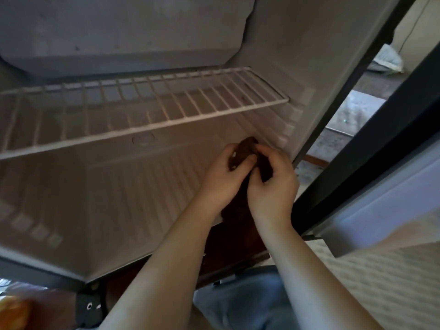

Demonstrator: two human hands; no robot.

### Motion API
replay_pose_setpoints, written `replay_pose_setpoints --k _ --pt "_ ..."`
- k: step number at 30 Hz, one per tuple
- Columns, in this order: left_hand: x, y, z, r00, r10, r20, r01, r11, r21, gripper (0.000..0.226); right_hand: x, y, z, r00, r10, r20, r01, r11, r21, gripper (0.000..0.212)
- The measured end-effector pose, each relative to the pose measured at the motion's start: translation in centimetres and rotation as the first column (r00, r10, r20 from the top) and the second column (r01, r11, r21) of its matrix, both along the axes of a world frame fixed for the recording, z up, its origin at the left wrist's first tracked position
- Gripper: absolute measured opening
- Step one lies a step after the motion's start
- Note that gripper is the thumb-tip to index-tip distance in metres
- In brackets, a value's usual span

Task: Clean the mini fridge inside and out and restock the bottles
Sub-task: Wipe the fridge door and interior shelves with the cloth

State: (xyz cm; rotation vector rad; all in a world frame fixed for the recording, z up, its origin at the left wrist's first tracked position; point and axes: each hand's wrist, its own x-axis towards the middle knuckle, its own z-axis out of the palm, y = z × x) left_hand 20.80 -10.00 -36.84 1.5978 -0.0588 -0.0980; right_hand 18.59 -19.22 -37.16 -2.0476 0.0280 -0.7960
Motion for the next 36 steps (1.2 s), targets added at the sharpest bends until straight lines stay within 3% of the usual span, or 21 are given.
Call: replay_pose_setpoints --k 4,7,11,15,20,25,28,31,36 --pt "2.7 0.3 0.1 0.951 0.256 0.175 -0.287 0.939 0.189 0.01 -0.2 -0.2 -0.3 0.996 0.015 -0.083 -0.009 0.997 0.081 0.037" --pt "5.2 0.9 0.9 0.854 0.433 0.289 -0.481 0.869 0.117 0.028 -0.4 -0.8 -0.4 0.997 -0.03 -0.077 0.036 0.996 0.08 0.031" --pt "8.0 -0.3 1.4 0.858 0.454 0.239 -0.478 0.876 0.054 0.041 -0.4 -1.3 -0.6 0.994 -0.039 -0.105 0.045 0.998 0.048 0.028" --pt "8.9 -1.9 0.2 0.842 0.393 0.369 -0.474 0.866 0.16 0.034 -0.3 -1.9 -0.9 0.994 -0.02 -0.108 0.024 0.999 0.034 0.03" --pt "6.3 -3.1 0.5 0.83 0.342 0.441 -0.429 0.896 0.113 0.038 -0.3 -2.1 -1.1 0.988 0.004 -0.156 -0.002 1.0 0.01 0.033" --pt "0.7 -4.0 0.7 0.827 0.074 0.557 -0.237 0.944 0.227 0.052 -0.4 -2.8 -0.5 0.989 -0.009 -0.15 0.011 1.0 0.011 0.031" --pt "-0.2 -4.2 -0.2 0.813 0.011 0.583 -0.21 0.938 0.275 0.051 -1.0 -3.0 -0.4 0.988 -0.033 -0.152 0.036 0.999 0.014 0.03" --pt "0.9 -4.5 0.1 0.804 0.055 0.592 -0.31 0.888 0.338 0.051 -1.4 -3.0 -0.4 0.987 -0.064 -0.146 0.063 0.998 -0.011 0.032" --pt "5.3 -4.1 1.4 0.856 0.264 0.444 -0.429 0.842 0.327 0.044 -1.5 -3.0 -0.6 0.98 -0.068 -0.185 0.073 0.997 0.016 0.033"
